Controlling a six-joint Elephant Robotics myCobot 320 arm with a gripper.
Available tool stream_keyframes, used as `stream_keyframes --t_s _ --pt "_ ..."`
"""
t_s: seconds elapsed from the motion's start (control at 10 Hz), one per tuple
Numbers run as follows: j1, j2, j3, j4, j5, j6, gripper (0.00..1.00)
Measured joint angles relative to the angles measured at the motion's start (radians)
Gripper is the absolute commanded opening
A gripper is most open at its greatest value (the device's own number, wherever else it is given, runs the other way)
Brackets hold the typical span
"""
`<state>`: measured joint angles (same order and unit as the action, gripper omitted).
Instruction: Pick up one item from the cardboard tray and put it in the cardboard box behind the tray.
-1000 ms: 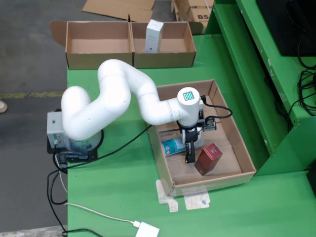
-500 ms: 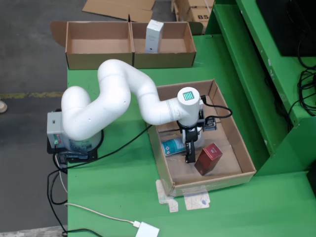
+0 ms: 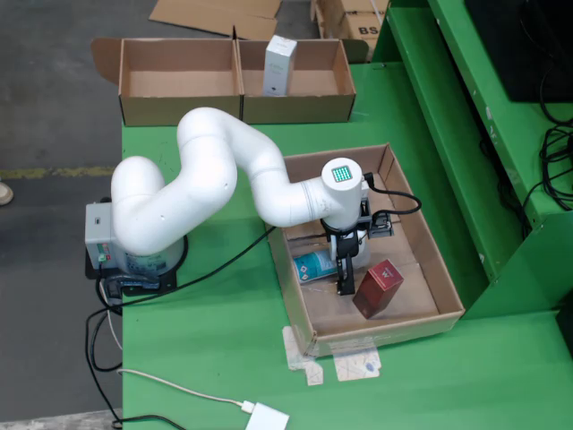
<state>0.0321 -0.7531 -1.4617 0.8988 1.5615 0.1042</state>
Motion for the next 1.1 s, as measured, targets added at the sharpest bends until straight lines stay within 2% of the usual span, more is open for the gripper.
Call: stream_keyframes --t_s 0.6,1.1 --pt "-0.011 0.002 0.011 0.002 -0.019 0.0 0.0" --pt "-0.012 0.006 0.015 0.005 -0.02 -0.002 0.0"
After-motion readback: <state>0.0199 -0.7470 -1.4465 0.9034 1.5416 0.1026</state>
